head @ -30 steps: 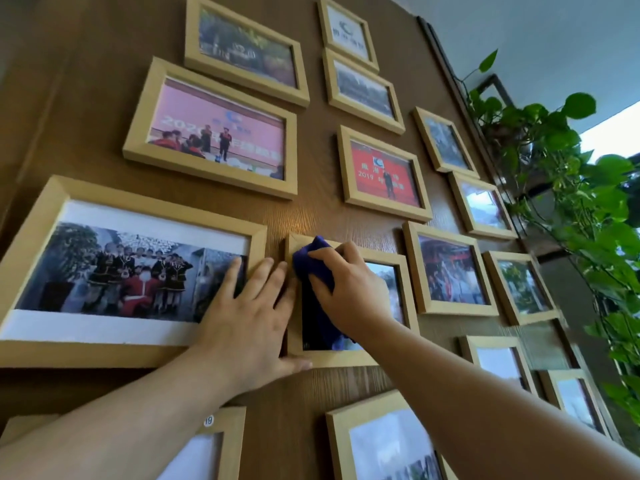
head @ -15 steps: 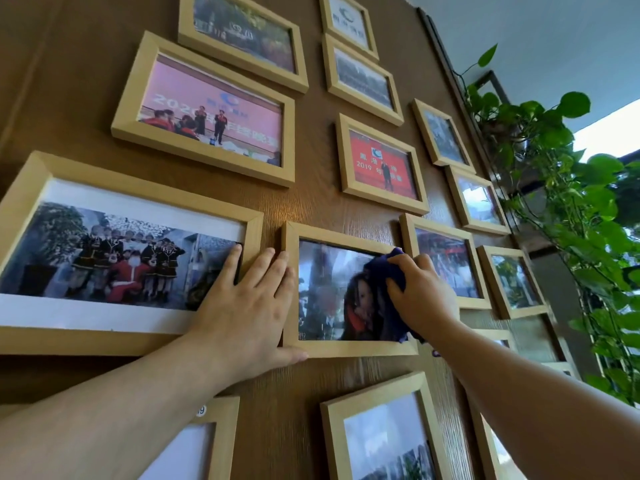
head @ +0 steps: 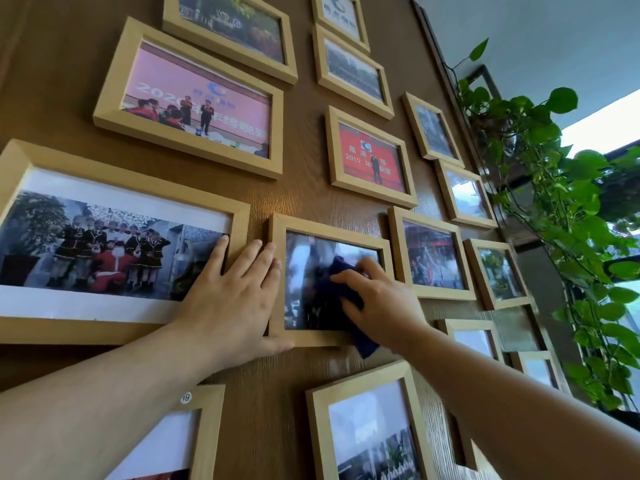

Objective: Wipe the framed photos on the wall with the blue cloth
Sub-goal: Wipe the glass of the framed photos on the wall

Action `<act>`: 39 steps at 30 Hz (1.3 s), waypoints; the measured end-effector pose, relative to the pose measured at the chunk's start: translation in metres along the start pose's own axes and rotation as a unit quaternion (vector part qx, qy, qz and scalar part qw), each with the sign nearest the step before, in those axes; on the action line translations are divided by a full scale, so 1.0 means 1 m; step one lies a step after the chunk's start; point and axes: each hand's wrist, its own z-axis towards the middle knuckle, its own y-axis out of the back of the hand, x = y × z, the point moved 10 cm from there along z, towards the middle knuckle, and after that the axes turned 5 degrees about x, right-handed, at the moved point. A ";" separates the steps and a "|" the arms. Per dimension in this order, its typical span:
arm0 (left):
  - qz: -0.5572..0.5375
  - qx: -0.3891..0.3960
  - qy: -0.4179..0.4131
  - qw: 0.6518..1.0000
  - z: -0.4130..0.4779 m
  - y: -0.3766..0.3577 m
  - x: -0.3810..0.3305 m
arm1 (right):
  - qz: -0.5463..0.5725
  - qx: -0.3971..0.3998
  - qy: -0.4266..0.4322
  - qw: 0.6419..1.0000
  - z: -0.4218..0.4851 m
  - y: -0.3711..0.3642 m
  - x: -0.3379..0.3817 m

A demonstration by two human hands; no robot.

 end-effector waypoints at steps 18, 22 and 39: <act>0.010 0.050 0.021 0.998 0.000 -0.002 -0.001 | 0.070 0.060 0.097 0.991 -0.007 -0.002 0.074; 0.015 0.057 0.022 0.998 0.001 -0.001 -0.001 | 0.024 0.075 0.084 0.993 -0.011 -0.004 0.051; 0.008 -0.009 -0.029 1.000 -0.011 0.014 -0.026 | -0.116 0.126 -0.013 0.985 -0.054 0.017 -0.046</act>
